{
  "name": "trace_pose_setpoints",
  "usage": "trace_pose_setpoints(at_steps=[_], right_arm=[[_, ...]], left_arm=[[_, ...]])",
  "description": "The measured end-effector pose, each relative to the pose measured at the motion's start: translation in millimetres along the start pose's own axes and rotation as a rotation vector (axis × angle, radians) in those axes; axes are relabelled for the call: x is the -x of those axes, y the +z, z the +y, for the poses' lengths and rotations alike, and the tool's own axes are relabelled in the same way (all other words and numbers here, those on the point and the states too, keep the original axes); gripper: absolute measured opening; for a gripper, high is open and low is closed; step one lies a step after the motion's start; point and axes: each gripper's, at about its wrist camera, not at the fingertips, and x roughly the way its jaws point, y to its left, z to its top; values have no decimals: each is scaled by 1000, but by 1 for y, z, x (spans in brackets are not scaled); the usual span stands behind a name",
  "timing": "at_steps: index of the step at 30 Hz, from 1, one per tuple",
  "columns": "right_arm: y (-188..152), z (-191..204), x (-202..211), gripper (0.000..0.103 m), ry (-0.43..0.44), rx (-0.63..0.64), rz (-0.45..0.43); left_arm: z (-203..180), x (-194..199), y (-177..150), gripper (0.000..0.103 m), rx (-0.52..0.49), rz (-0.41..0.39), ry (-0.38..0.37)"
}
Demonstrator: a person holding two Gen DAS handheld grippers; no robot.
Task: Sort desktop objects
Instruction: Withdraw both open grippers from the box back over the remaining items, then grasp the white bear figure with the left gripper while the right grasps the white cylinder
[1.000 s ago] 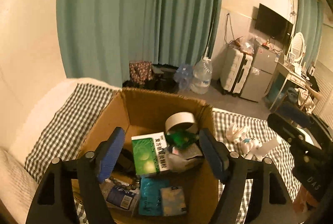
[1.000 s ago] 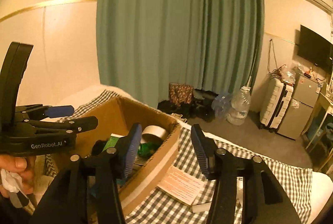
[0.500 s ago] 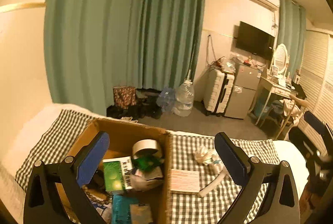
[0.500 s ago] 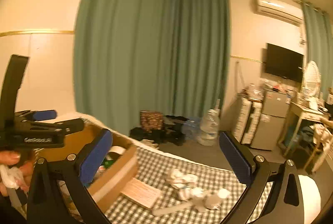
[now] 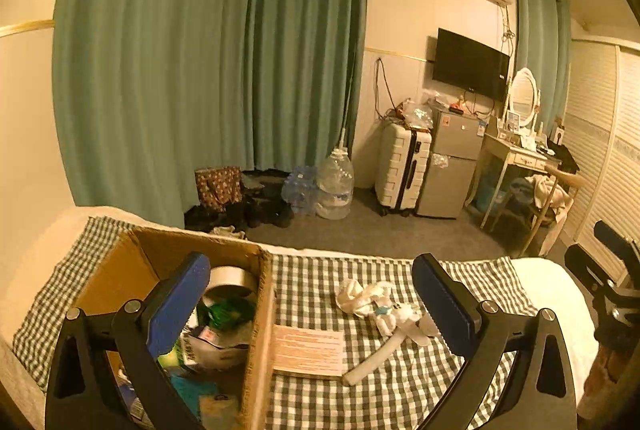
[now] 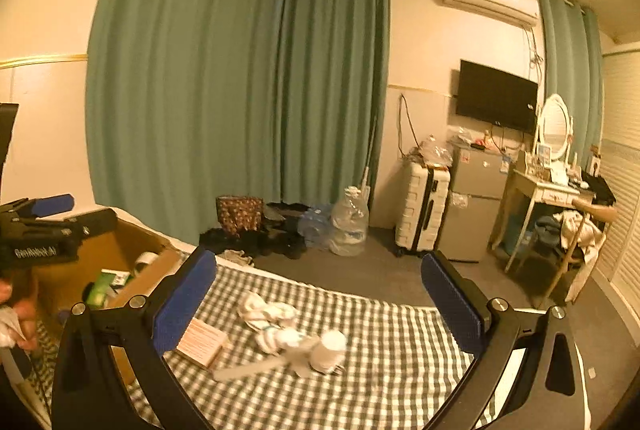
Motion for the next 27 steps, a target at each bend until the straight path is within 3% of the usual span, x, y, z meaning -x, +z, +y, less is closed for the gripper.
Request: trace_pose_setpoints(at_steps=[3, 8, 17, 27], right_arm=[[-16, -14, -8, 103, -3, -36, 2], [-33, -27, -35, 103, -2, -47, 81], [-57, -46, -71, 103, 17, -73, 153], [-96, -57, -127, 103, 26, -114, 258]], left_arm=[[-5, -8, -8, 103, -15, 0, 17], [-14, -29, -21, 103, -7, 27, 2], [-56, -78, -41, 103, -108, 96, -35], [-87, -152, -72, 103, -131, 215, -84]])
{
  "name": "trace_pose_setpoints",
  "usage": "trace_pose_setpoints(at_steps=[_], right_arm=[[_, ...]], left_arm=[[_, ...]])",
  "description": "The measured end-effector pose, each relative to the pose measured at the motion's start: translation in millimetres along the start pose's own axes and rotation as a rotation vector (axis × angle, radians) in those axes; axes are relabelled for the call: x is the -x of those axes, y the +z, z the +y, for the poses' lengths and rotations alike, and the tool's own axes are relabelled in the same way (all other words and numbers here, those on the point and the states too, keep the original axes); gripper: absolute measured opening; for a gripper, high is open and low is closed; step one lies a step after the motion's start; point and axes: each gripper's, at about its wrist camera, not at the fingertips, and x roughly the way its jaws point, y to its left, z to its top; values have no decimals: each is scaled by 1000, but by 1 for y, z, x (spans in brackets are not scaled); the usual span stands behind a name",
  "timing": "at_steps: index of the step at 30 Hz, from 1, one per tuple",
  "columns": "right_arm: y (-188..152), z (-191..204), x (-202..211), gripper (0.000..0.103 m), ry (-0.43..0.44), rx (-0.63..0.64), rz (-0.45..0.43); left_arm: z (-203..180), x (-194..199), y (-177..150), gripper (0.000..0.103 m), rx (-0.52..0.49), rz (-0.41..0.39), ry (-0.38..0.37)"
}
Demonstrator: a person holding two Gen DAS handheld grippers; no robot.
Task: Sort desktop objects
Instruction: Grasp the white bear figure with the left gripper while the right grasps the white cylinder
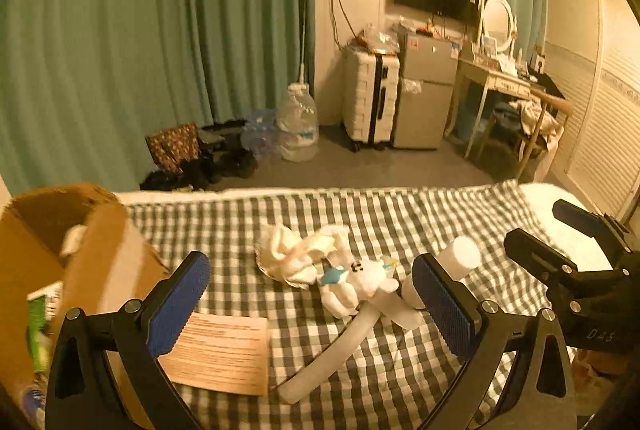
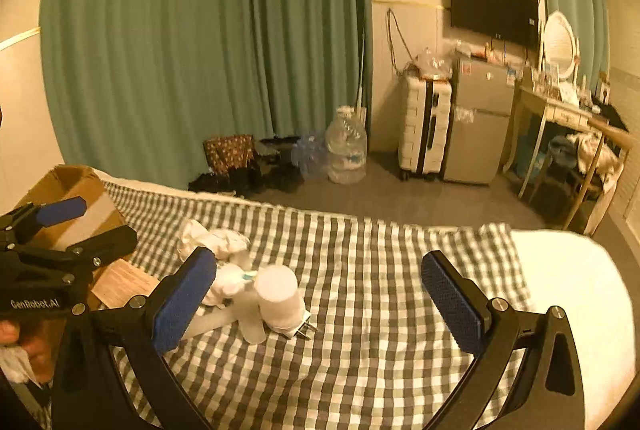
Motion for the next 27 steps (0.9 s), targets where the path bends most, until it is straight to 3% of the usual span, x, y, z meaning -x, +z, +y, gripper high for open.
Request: trace_pose_setpoints(at_steps=[8, 21, 23, 25, 27], right_arm=[[-22, -13, -49, 103, 40, -58, 136], [-20, -16, -75, 99, 90, -83, 144], [-23, -13, -79, 93, 91, -75, 155], [-26, -10, -84, 68, 96, -59, 174], [-28, -4, -87, 53, 83, -24, 195]], left_arm=[[-2, -59, -19, 103, 17, 113, -36], [1, -101, -22, 103, 93, 174, -94], [3, -113, -28, 103, 102, 218, -112], [1, -122, -32, 103, 90, 258, -115], [-6, -125, -36, 103, 57, 255, -103]])
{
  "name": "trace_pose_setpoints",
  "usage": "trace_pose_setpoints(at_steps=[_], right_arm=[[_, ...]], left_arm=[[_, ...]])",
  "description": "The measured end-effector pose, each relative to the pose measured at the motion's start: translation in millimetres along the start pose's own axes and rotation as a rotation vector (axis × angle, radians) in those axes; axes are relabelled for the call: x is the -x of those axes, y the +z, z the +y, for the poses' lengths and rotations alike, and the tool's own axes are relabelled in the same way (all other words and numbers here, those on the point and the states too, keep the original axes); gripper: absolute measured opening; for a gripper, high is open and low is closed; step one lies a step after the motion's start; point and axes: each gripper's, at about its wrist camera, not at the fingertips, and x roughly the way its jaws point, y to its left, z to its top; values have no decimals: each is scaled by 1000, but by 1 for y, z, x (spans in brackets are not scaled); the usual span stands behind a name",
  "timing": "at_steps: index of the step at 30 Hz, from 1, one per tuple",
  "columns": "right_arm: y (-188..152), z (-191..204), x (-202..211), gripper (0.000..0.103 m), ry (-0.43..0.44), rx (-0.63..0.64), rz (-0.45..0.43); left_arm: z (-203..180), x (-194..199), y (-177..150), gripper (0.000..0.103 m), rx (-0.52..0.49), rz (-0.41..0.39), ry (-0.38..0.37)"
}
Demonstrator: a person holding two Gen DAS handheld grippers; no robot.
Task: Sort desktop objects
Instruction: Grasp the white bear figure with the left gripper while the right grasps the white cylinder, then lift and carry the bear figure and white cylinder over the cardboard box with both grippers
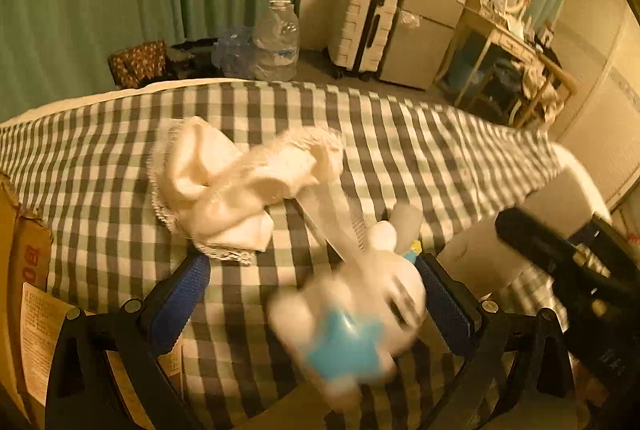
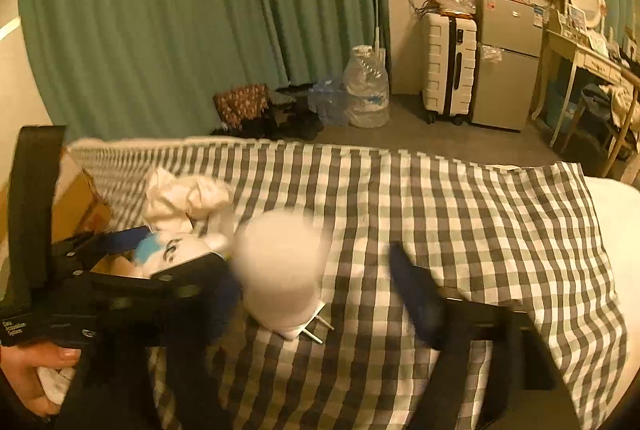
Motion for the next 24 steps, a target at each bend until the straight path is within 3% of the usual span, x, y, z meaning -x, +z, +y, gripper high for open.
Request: trace_pose_setpoints(at_steps=[1, 3, 4, 14, 24], right_arm=[[-1, 2, 1, 48, 2, 7, -2], [-2, 6, 4, 40, 2, 11, -9], [-3, 7, 5, 40, -2, 11, -11], [0, -2, 11, 35, 10, -50, -16], [8, -3, 29, 32, 10, -60, -54]], left_arm=[[-2, 1, -2, 101, -11, -13, 5], [-6, 4, -5, 73, -10, -15, -28], [-7, 4, -6, 67, -9, -9, -36], [-15, 26, -3, 64, -41, -25, -6], [-25, 72, 11, 64, -66, -93, 43]])
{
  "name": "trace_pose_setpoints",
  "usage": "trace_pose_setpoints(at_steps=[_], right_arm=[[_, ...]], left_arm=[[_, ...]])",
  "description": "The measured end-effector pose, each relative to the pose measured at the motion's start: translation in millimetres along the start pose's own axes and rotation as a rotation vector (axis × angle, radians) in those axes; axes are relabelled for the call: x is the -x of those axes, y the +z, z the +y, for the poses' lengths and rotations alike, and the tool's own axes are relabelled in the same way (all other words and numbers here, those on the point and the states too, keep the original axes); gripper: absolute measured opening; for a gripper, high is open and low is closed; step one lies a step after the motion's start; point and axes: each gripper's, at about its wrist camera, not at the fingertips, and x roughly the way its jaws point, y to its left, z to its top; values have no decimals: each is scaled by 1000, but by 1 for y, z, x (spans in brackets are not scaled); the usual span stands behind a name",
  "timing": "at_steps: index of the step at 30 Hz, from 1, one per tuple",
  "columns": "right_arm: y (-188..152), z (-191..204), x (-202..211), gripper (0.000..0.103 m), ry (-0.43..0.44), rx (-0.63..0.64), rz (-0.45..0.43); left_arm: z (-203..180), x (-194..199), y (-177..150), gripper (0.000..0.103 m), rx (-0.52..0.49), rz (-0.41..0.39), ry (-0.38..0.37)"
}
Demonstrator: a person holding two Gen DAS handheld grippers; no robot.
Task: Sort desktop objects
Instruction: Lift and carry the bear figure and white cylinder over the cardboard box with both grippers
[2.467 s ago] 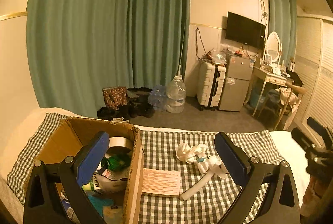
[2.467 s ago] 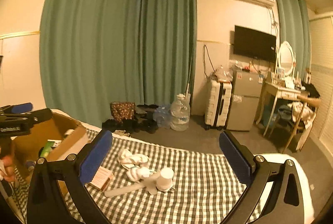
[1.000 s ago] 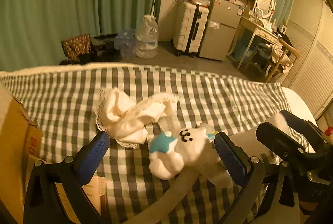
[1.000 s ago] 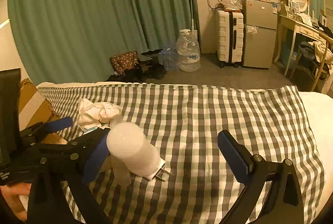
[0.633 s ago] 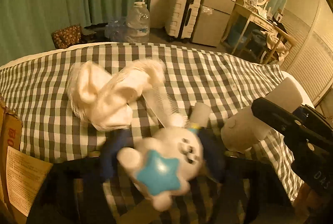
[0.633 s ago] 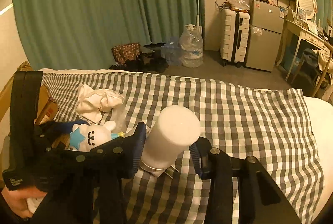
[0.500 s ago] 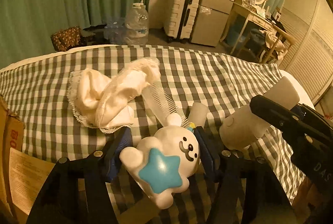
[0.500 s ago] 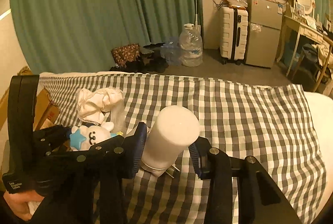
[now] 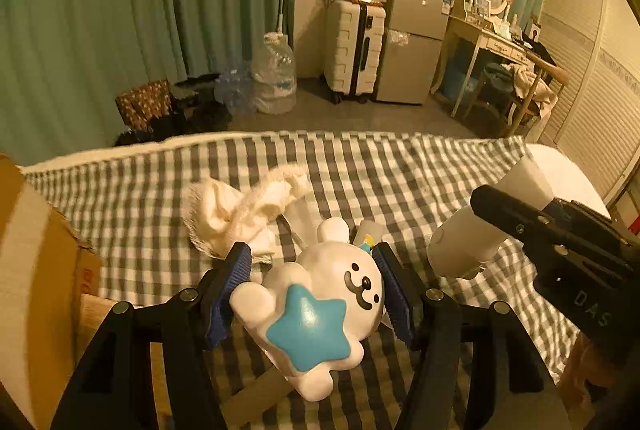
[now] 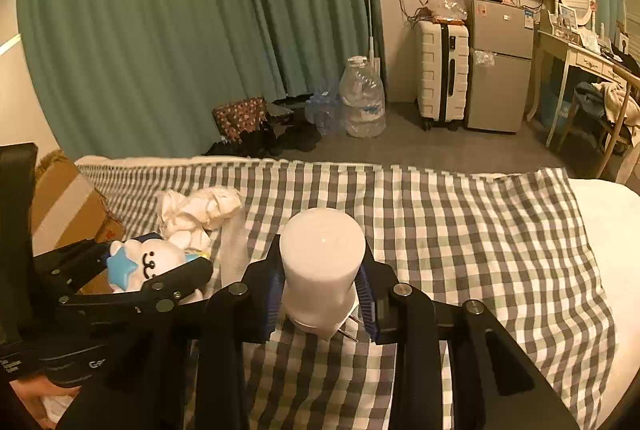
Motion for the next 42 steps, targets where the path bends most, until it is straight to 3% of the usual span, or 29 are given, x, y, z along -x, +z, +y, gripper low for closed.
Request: trace_pose_setpoints(at_steps=[11, 23, 33, 42], right_arm=[[22, 21, 73, 32, -3, 54, -103], [20, 71, 162, 32, 11, 123, -198], [17, 109, 181, 32, -14, 199, -254], [13, 113, 169, 32, 15, 151, -214]], left_arm=[[13, 95, 14, 64, -5, -128, 60], [45, 206, -11, 64, 0, -251, 112], [65, 231, -17, 64, 44, -307, 114], [92, 229, -18, 64, 66, -267, 211]])
